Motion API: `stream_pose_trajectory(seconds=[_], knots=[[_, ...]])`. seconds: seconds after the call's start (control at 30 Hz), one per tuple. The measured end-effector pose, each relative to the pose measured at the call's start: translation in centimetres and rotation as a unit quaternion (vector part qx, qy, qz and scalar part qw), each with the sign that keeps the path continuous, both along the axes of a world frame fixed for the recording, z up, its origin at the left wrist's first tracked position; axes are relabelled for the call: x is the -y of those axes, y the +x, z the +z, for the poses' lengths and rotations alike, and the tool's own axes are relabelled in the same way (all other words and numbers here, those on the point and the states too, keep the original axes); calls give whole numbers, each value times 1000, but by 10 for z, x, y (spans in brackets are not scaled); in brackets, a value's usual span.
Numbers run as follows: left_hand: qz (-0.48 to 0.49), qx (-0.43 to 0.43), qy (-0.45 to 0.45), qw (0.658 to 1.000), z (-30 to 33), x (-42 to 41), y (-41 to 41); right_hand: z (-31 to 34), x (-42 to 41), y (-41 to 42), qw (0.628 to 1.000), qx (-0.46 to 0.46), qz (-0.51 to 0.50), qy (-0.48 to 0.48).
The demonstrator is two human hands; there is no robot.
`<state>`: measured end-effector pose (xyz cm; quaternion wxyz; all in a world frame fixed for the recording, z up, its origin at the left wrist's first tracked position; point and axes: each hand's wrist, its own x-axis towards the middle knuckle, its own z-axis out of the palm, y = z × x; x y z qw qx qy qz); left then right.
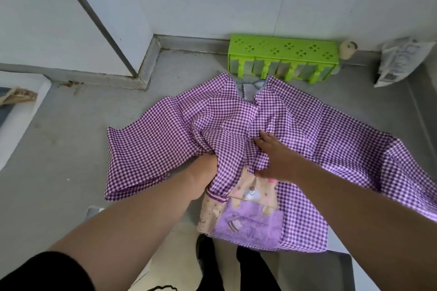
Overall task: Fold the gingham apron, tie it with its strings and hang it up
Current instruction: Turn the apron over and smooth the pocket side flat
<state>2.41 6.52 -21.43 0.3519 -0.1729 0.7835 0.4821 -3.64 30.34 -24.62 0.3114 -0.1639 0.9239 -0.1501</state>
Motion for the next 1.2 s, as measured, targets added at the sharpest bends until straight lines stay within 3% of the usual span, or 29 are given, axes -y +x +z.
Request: stream_pose_trajectory(seconds=[0.1, 0.23, 0.27, 0.4, 0.53, 0.67, 0.77, 0.93, 1.0, 1.1, 1.2], knots=[[42, -45, -43, 997, -3, 22, 5, 4, -10, -4, 999, 17, -26, -26], [198, 19, 59, 978, -2, 41, -2, 8, -18, -10, 999, -2, -20, 29], [201, 29, 61, 977, 2, 46, -1, 11, -16, -10, 998, -11, -25, 65], [224, 79, 74, 968, 5, 54, 1, 29, 2, 14, 966, -161, -82, 187], [247, 135, 107, 954, 1, 60, 8, 29, 16, 54, 979, -65, -51, 185], [145, 160, 82, 973, 5, 68, 14, 17, 7, 62, 982, -11, -27, 185], [147, 139, 59, 978, 10, 83, 10, 15, -2, 55, 980, 2, -2, 197], [79, 96, -96, 988, 24, 118, 3, 26, -8, 45, 981, 3, 5, 192], [15, 104, -99, 990, 27, 130, 8, 29, -8, 42, 981, 4, 8, 195], [-124, 138, 11, 983, 33, 129, 26, 28, -7, 40, 980, 6, 10, 201], [-319, 69, -25, 945, 14, 111, 43, 28, -5, 41, 980, 0, 5, 198]])
